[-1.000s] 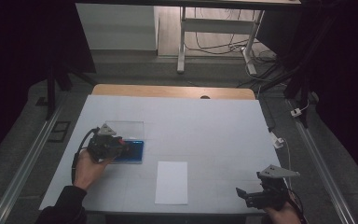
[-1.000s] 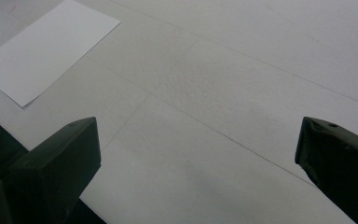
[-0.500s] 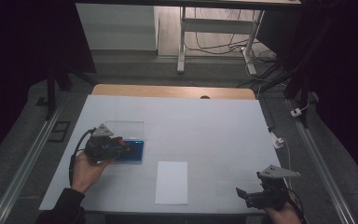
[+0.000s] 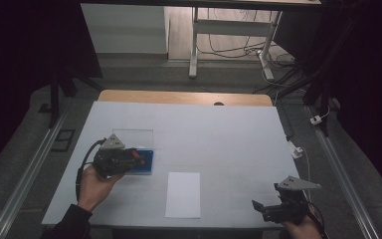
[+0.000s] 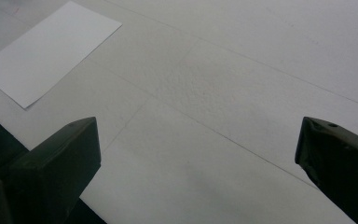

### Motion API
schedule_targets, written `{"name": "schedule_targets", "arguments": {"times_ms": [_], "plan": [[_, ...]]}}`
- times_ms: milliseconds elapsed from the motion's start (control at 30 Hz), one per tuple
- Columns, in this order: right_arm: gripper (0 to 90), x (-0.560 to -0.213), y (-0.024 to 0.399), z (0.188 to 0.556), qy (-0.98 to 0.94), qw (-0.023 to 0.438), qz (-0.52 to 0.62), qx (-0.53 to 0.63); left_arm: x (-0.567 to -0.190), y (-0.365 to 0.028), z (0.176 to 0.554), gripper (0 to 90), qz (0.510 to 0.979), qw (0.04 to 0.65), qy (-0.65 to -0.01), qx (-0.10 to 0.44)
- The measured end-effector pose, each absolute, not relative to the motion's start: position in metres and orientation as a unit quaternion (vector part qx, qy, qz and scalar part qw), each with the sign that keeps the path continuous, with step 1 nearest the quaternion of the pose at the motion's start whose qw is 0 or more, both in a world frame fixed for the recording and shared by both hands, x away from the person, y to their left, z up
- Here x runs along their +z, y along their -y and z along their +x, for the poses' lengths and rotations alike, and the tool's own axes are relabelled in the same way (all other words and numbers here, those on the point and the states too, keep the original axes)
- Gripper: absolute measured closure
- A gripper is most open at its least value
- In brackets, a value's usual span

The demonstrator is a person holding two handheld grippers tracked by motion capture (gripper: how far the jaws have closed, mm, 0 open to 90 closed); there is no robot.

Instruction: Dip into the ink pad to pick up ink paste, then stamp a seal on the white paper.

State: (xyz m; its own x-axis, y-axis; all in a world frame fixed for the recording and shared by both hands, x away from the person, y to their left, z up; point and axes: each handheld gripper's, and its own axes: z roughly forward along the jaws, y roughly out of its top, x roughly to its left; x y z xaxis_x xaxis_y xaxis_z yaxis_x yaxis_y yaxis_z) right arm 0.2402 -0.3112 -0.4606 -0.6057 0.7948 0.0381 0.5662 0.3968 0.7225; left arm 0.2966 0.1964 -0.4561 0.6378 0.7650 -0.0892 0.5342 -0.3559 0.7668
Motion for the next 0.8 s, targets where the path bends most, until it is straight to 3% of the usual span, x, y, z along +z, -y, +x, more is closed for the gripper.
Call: {"name": "schedule_targets", "arguments": {"times_ms": [800], "plan": [[0.3,-0.461,0.312,0.24,-0.819,0.158,0.416,0.362,-0.451,-0.162,0.288,58.2,0.834,0.414,-0.349,0.109]]}}
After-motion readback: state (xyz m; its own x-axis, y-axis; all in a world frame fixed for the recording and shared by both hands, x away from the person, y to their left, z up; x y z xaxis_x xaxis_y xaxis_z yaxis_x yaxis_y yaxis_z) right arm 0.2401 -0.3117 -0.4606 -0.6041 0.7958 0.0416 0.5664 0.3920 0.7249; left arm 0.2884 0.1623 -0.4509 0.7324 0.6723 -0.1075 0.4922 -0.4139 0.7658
